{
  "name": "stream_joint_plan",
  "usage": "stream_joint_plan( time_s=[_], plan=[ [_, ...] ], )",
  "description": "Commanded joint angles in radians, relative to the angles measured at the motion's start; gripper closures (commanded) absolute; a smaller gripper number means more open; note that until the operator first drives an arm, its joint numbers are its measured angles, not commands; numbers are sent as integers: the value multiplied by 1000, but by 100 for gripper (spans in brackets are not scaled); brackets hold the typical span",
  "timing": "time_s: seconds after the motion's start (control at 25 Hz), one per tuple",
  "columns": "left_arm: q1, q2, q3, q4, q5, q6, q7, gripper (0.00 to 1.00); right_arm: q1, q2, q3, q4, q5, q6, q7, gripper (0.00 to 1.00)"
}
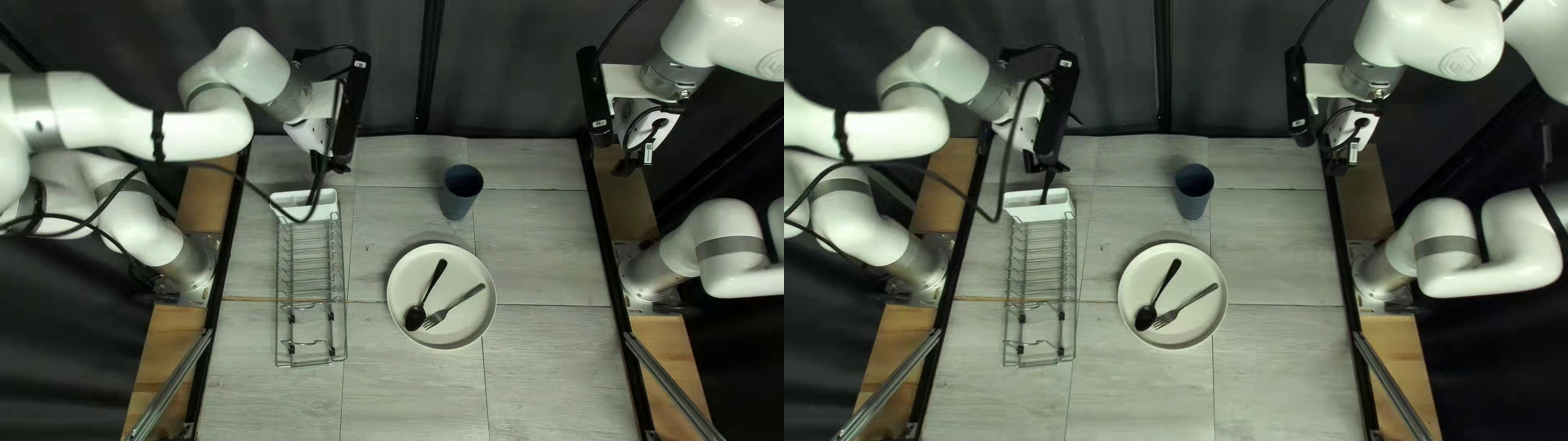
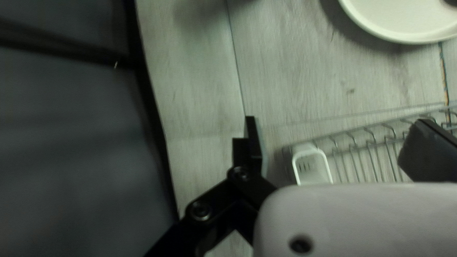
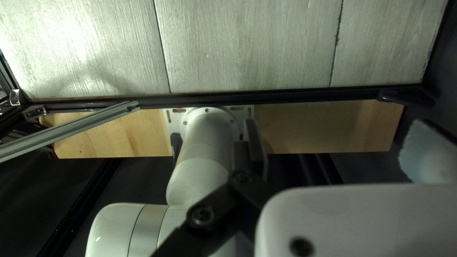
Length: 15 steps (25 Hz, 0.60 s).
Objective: Pick up and place plate onto table. Place down one fork to the left of the plate. Place spoon and knife to the right of the plate. Place cup above the knife and spoon
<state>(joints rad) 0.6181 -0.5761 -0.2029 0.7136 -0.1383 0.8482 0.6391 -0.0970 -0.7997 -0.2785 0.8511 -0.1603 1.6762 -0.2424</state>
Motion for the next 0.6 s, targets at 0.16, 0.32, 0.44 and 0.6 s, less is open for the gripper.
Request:
stream_joint_plan(
  time_s=[0.16, 0.32, 0.44, 0.6],
  plan=[
    [4, -1, -6, 3, 5, 5, -7, 0, 0, 0, 0, 0, 0, 0, 0, 0],
    [31, 57, -3, 115, 50, 187, -12, 0, 0, 0, 0, 0, 0, 0, 0, 0],
    [43, 140, -21, 234, 102, 372, -13, 0, 0, 0, 0, 0, 0, 0, 0, 0],
    [41, 152, -23, 255, 112, 400, -9, 0, 0, 0, 0, 0, 0, 0, 0, 0]
  ],
)
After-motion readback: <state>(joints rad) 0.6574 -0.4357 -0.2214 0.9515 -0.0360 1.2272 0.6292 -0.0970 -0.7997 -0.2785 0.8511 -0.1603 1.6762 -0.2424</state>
